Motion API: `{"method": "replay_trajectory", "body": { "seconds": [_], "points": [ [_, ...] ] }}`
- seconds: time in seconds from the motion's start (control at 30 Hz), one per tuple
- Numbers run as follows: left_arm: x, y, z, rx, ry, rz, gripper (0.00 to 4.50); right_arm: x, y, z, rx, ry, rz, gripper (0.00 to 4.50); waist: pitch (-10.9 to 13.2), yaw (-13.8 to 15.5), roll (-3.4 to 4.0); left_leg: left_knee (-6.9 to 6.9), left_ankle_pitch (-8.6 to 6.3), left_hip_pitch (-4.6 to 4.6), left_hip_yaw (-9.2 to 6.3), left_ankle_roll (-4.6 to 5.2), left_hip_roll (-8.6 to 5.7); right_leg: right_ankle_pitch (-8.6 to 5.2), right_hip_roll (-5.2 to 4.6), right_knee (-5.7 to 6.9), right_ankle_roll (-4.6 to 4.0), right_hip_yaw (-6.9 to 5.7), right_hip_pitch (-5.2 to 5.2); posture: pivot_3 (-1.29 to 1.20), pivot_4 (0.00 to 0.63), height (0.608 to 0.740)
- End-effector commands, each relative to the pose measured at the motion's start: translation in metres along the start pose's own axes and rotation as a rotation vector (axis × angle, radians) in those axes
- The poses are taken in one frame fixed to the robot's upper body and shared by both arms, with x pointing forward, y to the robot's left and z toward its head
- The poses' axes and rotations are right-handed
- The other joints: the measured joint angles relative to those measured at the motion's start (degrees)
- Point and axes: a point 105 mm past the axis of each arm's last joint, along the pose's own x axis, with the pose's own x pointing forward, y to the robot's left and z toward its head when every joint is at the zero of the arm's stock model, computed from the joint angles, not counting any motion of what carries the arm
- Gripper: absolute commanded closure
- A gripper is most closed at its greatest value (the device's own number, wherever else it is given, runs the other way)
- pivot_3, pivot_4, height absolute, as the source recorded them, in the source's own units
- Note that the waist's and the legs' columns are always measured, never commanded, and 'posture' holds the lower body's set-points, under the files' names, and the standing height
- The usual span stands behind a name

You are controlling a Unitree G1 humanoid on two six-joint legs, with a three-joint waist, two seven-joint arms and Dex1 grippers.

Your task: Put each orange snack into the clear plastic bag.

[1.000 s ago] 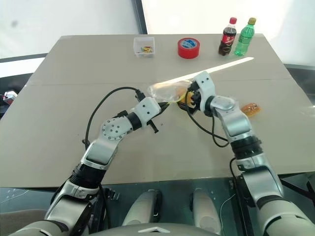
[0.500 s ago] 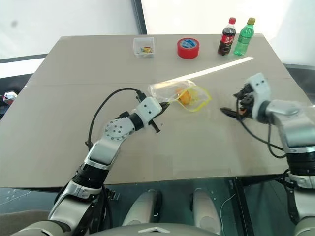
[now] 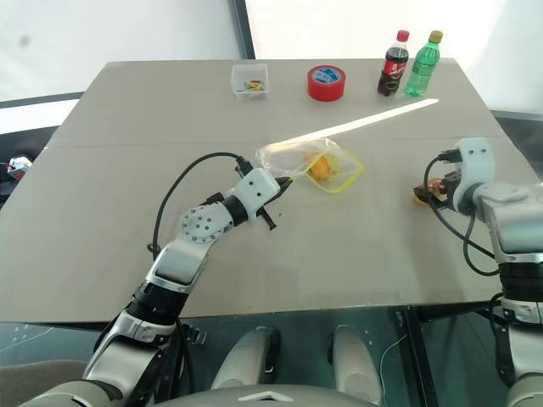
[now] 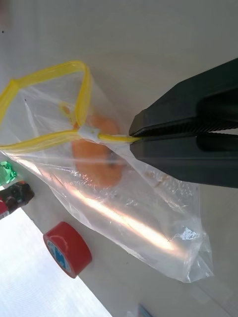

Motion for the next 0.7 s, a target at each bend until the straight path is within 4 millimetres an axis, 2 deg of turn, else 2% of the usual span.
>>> {"method": "replay_trajectory", "body": {
  "seconds": [0.03,0.27,0.47,0.7],
  "points": [
    [0.001,0.001,0.009,0.034,-0.031,-0.005,4.5,-0.015,-0.007,0.02,0.015,-0.054,-0.057,0.47,0.0,-0.02,0.0,0.0,0.0,0.0,0.0,0.0,0.0,0.0,0.0,0.0,0.0,0.0,0.0,0.0,0.15,0.74],
    [0.001,-0.001,0.007,0.035,-0.028,-0.012,4.5,-0.024,0.001,0.018,0.191,-0.002,-0.085,0.47,0.0,-0.09,0.0,0.0,0.0,0.0,-0.01,0.0,0.0,0.0,0.01,0.01,0.0,-0.01,0.0,0.0,0.15,0.74],
    [0.002,-0.003,0.008,0.032,-0.028,-0.013,4.5,-0.011,0.006,0.012,0.418,0.007,-0.213,0.47,-0.02,-0.14,0.02,0.0,0.0,0.01,-0.03,0.0,0.01,0.0,0.02,0.05,0.0,-0.02,0.0,0.0,0.15,0.74],
    [0.004,-0.002,0.007,0.038,-0.027,-0.013,4.5,0.006,0.012,0.009,0.571,0.011,-0.322,0.47,-0.03,-0.25,0.05,0.0,0.0,0.01,-0.03,0.0,0.0,0.0,0.02,0.07,0.0,-0.02,-0.01,0.0,0.15,0.74]
  ]
}}
